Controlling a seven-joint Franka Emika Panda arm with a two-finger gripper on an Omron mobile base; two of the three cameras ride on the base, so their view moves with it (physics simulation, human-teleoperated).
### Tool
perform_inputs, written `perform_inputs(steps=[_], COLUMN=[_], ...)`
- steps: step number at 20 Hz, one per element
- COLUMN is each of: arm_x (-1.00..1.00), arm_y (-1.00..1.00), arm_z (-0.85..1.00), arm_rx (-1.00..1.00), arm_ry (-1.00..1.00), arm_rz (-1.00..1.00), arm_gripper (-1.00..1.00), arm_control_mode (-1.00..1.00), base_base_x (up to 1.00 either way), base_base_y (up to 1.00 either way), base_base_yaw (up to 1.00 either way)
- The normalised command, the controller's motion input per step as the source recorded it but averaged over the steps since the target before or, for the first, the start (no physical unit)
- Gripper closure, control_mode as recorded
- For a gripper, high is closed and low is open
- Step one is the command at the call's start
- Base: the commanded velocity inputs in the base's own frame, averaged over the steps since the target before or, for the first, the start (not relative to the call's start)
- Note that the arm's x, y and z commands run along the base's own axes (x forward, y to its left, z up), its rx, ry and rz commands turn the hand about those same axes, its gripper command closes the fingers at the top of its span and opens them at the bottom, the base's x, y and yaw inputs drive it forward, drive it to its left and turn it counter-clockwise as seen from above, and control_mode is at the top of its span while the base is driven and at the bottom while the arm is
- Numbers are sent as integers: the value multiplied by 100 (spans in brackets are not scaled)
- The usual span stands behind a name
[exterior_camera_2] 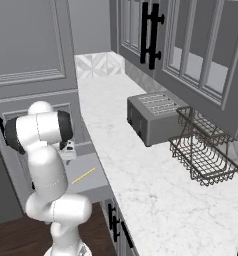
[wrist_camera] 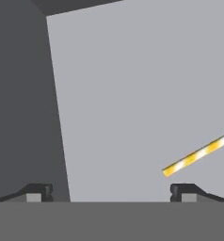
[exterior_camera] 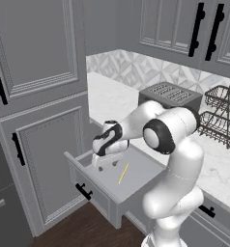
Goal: Take a straw from the drawer in front and place it inside the glass cup on the dining counter.
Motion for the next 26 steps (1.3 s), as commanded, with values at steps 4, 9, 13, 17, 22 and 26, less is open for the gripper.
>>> perform_inputs(steps=[4, 9, 13, 17, 22, 26], arm_x=[0, -1, -17, -48, -63, -8], arm_y=[4, 28, 67, 90, 36, -67], arm_z=[-68, -44, -11, -1, 22, 42], arm_rx=[0, 1, 4, 3, 0, -7], arm_ry=[0, 0, 0, 0, -3, -6], arm_rz=[0, 1, 0, 0, -6, -36], arm_gripper=[-100, -100, -100, -100, -100, -100], arm_control_mode=[-100, -100, -100, -100, -100, -100], base_base_x=[0, 0, 0, 0, 0, 0], base_base_y=[0, 0, 0, 0, 0, 0], base_base_yaw=[0, 0, 0, 0, 0, 0])
